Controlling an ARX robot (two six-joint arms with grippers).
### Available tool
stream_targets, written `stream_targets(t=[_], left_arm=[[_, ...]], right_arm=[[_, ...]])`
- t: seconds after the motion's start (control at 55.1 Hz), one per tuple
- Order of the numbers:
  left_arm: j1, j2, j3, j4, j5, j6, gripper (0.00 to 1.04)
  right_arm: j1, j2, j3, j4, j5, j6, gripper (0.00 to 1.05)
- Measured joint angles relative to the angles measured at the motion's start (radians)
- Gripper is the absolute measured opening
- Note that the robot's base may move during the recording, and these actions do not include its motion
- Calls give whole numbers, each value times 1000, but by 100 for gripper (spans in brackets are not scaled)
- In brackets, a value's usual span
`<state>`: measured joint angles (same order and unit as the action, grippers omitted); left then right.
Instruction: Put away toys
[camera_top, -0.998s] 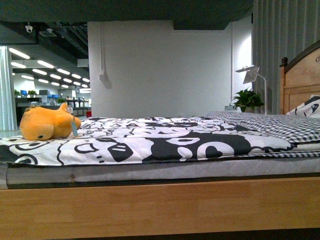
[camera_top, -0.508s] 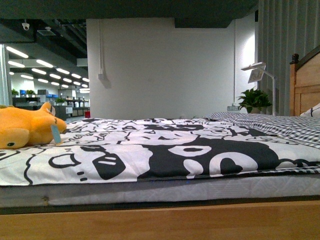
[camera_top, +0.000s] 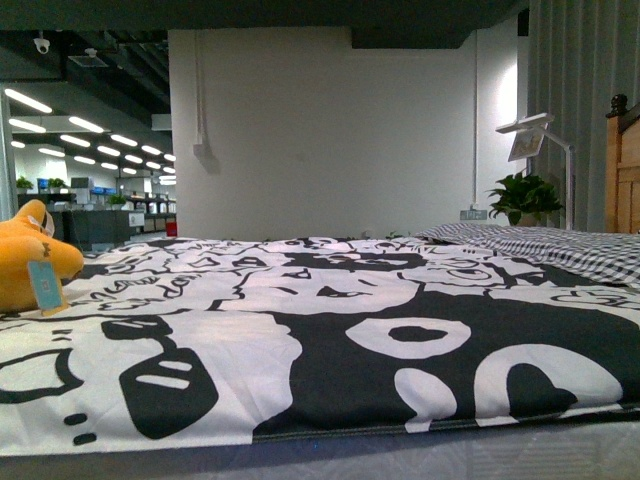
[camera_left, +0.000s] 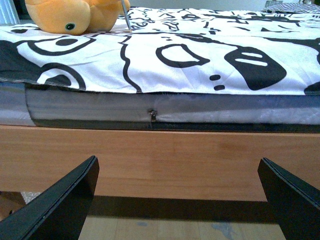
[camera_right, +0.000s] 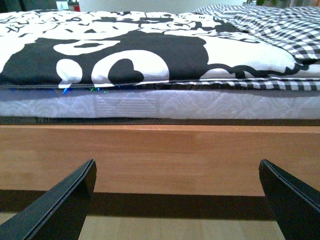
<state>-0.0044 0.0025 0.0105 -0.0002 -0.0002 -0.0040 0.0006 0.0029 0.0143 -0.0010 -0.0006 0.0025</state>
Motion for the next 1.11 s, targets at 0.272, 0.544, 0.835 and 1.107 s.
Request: stream_targets(t=[0.272,0.544,0.835,1.107], left_arm=[[0,2,0,0,0,0,98],[0,1,0,0,4,0,98],[0,1,0,0,1,0,98],[0,0,0,-1,1,0,98]], right_arm=[[0,1,0,0,0,0,98],[0,1,0,0,5,0,98],[0,1,0,0,3,0,98],[0,1,0,-1,2,0,98]])
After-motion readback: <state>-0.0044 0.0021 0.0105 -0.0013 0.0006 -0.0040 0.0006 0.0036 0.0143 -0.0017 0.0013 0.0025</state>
